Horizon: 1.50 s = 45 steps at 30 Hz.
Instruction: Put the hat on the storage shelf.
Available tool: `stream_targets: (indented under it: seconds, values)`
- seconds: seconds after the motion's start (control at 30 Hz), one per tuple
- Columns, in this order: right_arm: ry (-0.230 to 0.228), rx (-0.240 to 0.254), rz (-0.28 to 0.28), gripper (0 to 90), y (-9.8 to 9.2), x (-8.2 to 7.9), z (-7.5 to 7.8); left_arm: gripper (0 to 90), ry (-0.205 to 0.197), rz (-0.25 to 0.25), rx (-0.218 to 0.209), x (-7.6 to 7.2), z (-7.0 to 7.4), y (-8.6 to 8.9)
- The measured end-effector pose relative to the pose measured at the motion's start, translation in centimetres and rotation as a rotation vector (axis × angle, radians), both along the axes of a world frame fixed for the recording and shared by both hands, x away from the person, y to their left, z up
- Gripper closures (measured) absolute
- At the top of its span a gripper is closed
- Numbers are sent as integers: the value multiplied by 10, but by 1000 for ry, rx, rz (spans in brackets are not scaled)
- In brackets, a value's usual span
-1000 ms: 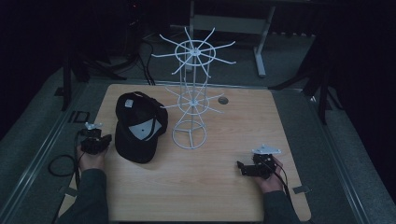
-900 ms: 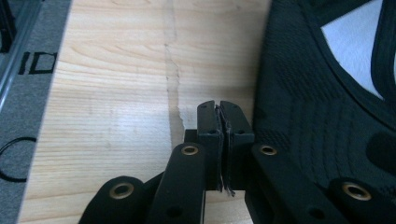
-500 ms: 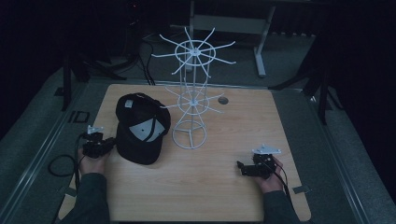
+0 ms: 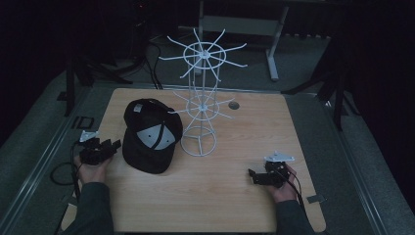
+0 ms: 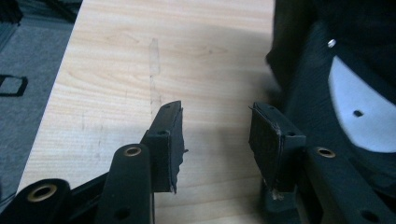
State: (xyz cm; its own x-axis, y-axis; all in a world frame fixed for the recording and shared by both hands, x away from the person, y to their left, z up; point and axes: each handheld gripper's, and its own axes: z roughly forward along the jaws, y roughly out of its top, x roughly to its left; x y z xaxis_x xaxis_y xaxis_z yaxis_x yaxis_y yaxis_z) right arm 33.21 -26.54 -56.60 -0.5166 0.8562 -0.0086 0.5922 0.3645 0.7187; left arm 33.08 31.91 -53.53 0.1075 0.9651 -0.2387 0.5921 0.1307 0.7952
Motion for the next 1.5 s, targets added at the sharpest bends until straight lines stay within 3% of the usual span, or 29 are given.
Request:
stream_targets:
  seconds: [0.13, 0.37, 0.6, 0.87, 1.27, 1.5]
  values:
    - [0, 0, 0, 113, 0, 0, 0, 516, -12, -37, -30, 2, -2, -1]
    - [0, 0, 0, 113, 0, 0, 0, 511, -11, -78, -42, 3, -4, -5]
    - [0, 0, 0, 113, 0, 0, 0, 494, 8, -106, -47, 6, -7, -6]
    - [0, 0, 0, 113, 0, 0, 0, 404, 28, -120, -57, 8, -10, -7]
    - [0, 0, 0, 113, 0, 0, 0, 359, 75, -218, -56, 14, -14, -16]
    - [0, 0, 0, 113, 0, 0, 0, 371, 71, -247, -64, 12, -12, -21]
